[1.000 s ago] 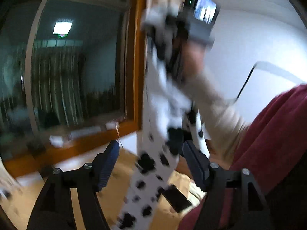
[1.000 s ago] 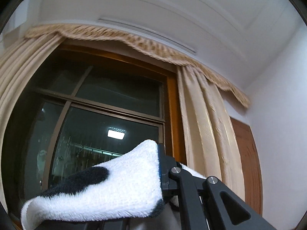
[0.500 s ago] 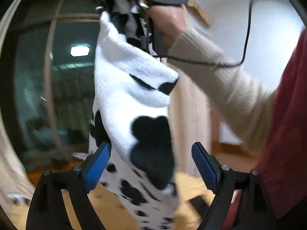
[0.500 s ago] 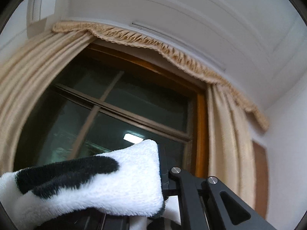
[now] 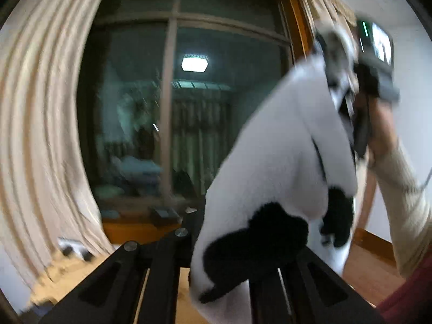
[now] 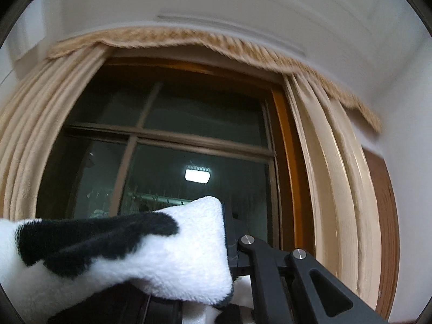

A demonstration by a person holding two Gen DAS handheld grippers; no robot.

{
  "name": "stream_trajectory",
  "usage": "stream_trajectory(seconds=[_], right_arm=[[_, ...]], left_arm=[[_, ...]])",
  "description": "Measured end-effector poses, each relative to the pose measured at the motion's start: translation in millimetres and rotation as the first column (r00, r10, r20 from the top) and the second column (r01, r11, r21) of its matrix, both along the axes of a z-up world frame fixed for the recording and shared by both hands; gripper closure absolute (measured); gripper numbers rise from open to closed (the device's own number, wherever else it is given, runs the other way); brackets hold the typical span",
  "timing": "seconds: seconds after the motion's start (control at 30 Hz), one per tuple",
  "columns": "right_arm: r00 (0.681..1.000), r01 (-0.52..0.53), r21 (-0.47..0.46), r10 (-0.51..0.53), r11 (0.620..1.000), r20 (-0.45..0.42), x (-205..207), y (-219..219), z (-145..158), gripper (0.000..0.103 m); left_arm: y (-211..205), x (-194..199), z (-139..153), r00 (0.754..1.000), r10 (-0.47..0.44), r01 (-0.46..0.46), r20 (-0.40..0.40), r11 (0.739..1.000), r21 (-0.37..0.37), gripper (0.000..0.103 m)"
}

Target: Fold clothes

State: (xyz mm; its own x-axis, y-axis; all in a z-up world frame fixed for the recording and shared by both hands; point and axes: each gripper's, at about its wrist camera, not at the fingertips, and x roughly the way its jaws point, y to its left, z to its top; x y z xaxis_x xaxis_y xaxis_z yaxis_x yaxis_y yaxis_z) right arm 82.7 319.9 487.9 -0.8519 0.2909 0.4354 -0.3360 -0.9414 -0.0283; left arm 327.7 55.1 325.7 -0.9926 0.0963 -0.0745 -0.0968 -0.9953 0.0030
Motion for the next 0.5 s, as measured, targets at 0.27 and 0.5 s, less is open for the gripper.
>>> stream_trajectory(seconds=[0.27,0.5], right_arm=[[0.997,0.072,-0.128,-0.072,0.989,0.008,15,54,-42,0.098],[0.983,0.182,-0.252,-0.172,0.951,0.061,21,113,-74,0.098]], left_arm=[[46,41,60,0.991,-0.097,0.080,-0.094,0.981,-0.174,0.094],[112,17,44,0.858,-0.493,0.505,0.142,0.861,-0.060,0.094]])
